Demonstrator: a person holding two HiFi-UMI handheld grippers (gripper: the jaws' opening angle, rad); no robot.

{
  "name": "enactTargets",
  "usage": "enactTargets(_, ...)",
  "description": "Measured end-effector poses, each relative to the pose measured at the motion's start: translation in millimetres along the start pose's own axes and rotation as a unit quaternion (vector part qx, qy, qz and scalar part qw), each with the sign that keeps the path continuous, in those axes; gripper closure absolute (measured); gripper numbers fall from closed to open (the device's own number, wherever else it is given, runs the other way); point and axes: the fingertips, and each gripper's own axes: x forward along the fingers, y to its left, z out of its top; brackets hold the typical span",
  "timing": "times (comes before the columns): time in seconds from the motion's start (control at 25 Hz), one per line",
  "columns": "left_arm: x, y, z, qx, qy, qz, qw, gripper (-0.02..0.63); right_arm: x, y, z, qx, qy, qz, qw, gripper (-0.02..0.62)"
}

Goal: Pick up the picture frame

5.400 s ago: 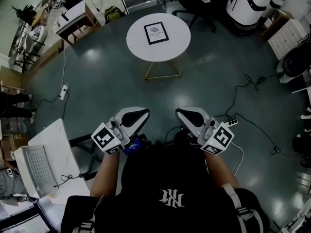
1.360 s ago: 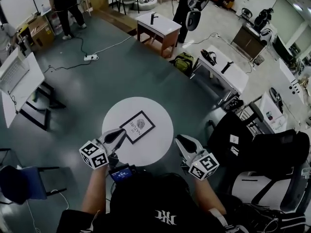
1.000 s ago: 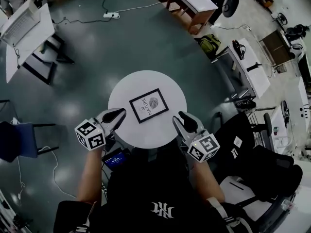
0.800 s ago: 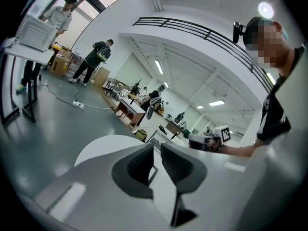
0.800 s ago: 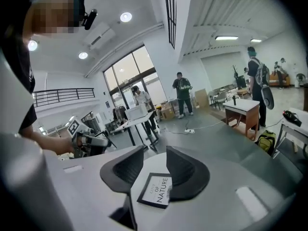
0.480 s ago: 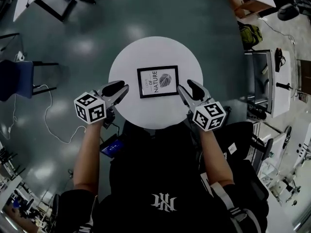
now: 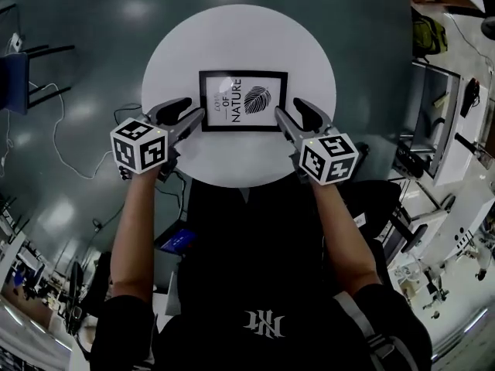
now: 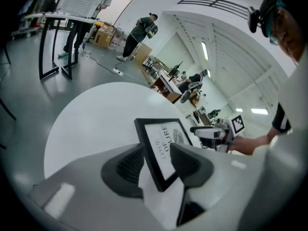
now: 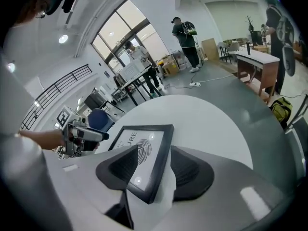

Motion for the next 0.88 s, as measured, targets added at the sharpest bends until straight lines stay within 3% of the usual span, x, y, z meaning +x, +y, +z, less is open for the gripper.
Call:
enactTargets(0.2, 18, 10, -12, -0.023, 0.016, 0.019, 0.9994, 0.439, 13, -8, -16, 0.022, 0.027, 0.001, 0.999, 0.391)
enactTargets(0.4, 33, 14, -15, -0.019, 0.02, 0.026, 0.9993, 0.44, 22, -10, -20, 0.029, 0.025, 0.01, 0.999, 0.405)
enactTargets(0.88, 37, 14, -14, 0.006, 0.027, 0.072, 0.997, 0.489, 24, -12, -21, -0.017, 0.025, -0.058, 0.998, 0.479)
